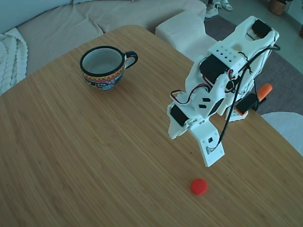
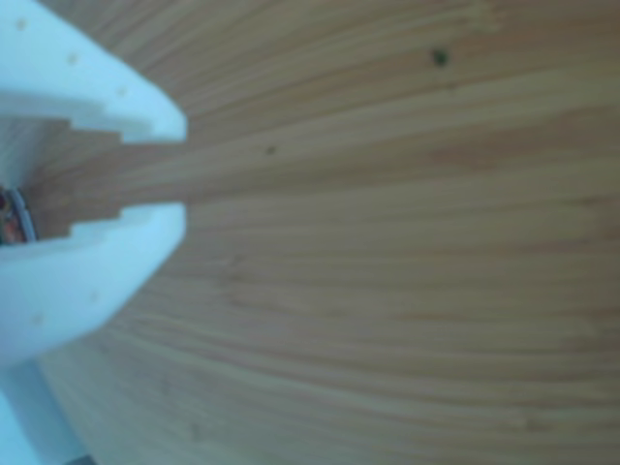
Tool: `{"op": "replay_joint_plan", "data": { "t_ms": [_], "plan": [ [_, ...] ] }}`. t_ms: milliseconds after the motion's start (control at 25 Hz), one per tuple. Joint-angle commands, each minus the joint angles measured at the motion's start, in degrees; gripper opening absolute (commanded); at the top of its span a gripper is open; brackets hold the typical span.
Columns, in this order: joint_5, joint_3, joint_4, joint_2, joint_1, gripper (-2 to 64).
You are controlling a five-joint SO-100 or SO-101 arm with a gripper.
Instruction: Grasp a red cap and put it in the cup.
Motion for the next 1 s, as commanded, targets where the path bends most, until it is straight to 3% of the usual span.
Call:
{"op": "replay_joint_plan", "data": {
  "t_ms": [0, 960],
  "plan": [
    [0.09, -0.35, -0.18, 1.85, 0.09, 3.7],
    [-0.09, -0.26, -0.09, 1.85, 0.09, 4.4]
  ]
}}
